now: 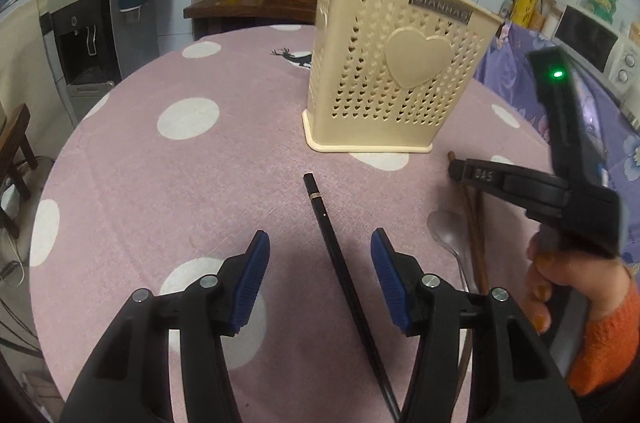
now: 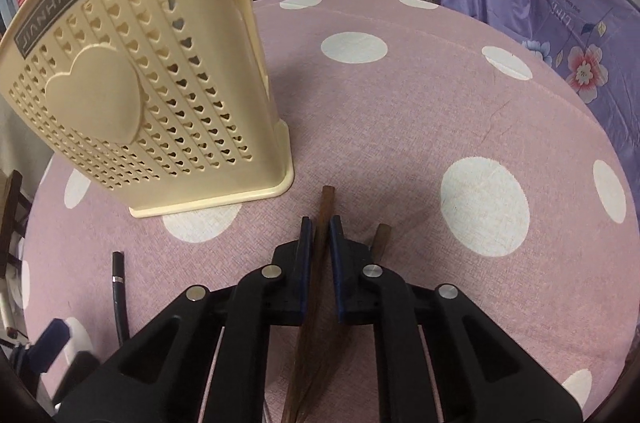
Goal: Organize utensils
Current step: 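Grasp two brown chopsticks with the right tool while the left tool grasps the black chopstick, then lift both chopstick loads and carry them over the holder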
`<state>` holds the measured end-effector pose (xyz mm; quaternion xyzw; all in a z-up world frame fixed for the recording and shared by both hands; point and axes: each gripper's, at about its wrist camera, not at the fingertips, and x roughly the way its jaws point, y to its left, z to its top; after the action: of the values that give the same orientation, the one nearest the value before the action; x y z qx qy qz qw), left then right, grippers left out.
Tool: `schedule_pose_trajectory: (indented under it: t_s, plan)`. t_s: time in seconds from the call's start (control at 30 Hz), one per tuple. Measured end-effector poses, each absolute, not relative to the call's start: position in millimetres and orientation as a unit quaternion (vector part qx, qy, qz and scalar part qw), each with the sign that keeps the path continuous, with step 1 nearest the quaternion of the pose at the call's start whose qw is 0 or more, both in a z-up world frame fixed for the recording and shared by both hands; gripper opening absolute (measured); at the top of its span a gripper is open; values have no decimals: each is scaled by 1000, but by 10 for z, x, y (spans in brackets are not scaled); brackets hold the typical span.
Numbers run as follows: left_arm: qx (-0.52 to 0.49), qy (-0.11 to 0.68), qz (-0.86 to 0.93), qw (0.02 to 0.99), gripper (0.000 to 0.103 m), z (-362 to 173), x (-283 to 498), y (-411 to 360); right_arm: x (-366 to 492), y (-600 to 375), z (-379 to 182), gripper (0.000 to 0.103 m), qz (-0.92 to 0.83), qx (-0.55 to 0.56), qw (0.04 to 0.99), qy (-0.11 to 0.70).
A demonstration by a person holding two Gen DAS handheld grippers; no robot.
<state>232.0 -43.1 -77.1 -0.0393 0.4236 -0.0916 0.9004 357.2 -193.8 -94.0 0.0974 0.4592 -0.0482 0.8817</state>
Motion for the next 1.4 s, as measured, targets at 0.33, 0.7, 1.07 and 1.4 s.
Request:
schedule_pose_trajectory:
  t_s: [0.33, 0.7, 1.07, 1.4]
  plan:
    - [-6, 457, -63, 887, 28, -930, 2572, -590, 3558, -1967, -955, 9, -41, 119, 880, 459]
    - [8, 461, -37, 887, 11, -929, 2722, -631, 3532, -1944, -972, 9, -44, 115, 883, 454]
    - [-4, 451, -33, 892, 8, -940, 2737, -629, 3501, -1957, -985, 9, -37, 118, 886, 446]
    - [-60, 436, -53, 896, 8, -819, 2713, -418, 3346, -2051, -802, 8, -7, 149, 897, 415]
